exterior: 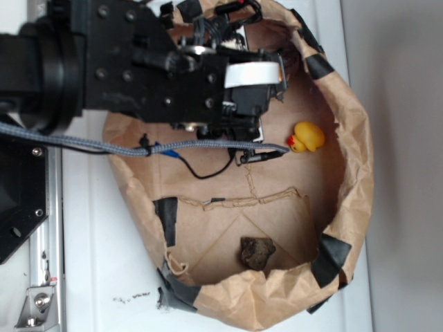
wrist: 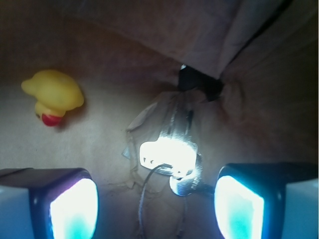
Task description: Grab the silver keys.
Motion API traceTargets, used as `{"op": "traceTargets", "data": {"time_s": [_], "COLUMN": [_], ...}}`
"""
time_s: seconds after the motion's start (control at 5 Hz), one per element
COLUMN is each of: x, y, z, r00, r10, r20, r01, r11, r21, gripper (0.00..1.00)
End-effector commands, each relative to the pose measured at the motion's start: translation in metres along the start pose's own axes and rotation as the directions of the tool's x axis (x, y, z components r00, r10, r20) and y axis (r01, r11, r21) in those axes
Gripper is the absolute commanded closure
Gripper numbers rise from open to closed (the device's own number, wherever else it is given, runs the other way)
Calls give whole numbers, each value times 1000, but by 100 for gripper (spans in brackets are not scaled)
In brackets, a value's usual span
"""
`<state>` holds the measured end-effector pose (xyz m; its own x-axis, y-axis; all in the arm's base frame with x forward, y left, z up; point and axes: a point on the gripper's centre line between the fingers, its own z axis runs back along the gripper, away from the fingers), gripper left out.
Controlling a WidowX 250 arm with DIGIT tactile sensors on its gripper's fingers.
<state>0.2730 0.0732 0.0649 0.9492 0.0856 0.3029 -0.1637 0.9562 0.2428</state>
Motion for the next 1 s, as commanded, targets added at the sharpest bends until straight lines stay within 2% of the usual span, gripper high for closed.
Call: {"op": "traceTargets", "data": {"time_s": [0.0,0.4,0.8], "x": [-7,-12,-7], "y": [-1,4,6], "z": [-5,-9,-29], "r00": [998,995,995], "r10": [-62,-85,-73], "r20": [-33,-54,-66], "r01": [61,84,75], "r11": [998,996,997], "r21": [-28,-17,33], "gripper": [0,0,0]}}
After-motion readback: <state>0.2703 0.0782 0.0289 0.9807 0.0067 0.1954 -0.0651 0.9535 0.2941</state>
